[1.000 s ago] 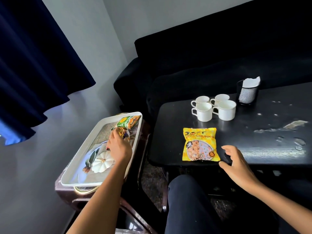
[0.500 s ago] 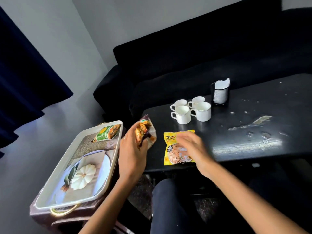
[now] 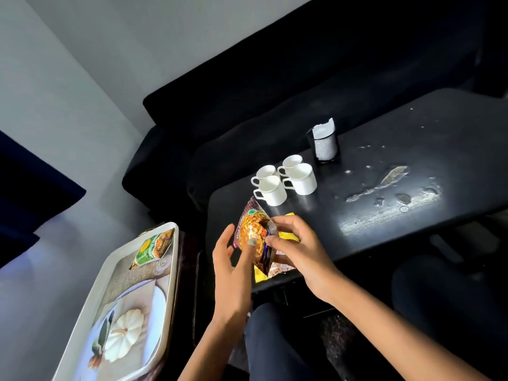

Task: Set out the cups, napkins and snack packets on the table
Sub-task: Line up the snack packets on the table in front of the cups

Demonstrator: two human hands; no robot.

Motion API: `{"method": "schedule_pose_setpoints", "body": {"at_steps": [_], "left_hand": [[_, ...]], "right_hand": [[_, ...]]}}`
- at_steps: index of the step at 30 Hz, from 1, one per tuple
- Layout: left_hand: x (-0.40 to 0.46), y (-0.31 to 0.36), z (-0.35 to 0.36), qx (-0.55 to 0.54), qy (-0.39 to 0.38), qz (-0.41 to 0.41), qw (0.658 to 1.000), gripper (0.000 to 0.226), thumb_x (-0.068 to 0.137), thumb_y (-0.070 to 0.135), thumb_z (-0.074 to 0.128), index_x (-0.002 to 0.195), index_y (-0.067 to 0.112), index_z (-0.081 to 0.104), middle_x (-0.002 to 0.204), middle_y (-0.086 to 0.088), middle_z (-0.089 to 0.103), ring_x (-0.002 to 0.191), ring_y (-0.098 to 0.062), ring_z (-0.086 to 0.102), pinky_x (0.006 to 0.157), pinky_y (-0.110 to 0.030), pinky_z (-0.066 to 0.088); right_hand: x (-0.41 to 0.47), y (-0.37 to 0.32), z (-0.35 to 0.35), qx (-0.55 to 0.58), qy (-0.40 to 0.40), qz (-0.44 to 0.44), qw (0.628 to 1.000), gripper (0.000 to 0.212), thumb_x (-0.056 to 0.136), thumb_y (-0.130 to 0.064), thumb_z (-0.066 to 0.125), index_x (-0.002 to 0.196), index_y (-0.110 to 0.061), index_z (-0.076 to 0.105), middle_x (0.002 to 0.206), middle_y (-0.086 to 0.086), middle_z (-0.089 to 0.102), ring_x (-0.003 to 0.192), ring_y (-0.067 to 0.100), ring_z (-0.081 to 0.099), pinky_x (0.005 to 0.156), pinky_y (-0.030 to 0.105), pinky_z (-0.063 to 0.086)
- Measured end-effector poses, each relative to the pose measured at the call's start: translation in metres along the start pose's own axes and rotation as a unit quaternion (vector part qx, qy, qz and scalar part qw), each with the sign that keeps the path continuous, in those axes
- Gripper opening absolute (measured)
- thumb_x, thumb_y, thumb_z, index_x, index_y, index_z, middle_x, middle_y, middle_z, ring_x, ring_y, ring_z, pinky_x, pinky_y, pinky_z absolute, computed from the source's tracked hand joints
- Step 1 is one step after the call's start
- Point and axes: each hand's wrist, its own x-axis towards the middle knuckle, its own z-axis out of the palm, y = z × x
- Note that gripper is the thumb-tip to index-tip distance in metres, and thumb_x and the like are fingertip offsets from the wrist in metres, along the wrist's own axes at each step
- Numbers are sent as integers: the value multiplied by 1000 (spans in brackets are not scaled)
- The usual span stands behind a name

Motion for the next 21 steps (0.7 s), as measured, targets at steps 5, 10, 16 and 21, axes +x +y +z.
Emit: {"method": "schedule_pose_setpoints", "body": {"at_steps": [5,10,16,21], "left_hand": [[9,-6,-11,-186,-63,-251,948,57,78,61,53,117,20,64,119,-3,66,111,-18,61,87,-47,52],[16,-1,-17,-279,-124,-214,928,46,88,53,48,98,18,77,106,-8,72,92,-19,70,80,-33,57],[15,-3,-16,-251,-81,-201,943,44,86,40,56,115,9,66,104,-11,71,82,-17,69,73,-30,56],[12,-1,-7,-248,-74,-157,953,54,80,33,61,126,6,55,112,-15,67,88,-21,66,69,-28,58]], "right_hand": [[-3,-1,5,47,-52,-13,997,35,74,-18,67,108,-24,60,114,0,64,94,17,68,75,34,57],[-5,0,10,28,-72,-19,997,33,74,-18,64,107,-24,59,109,-1,65,94,13,65,74,28,55],[-5,-2,15,-118,26,-111,986,32,77,1,62,95,-25,60,94,-8,65,80,-1,60,66,11,46],[-3,6,10,-191,96,-100,972,20,70,-2,64,71,-22,63,64,-8,64,55,-2,56,52,9,42]]}}
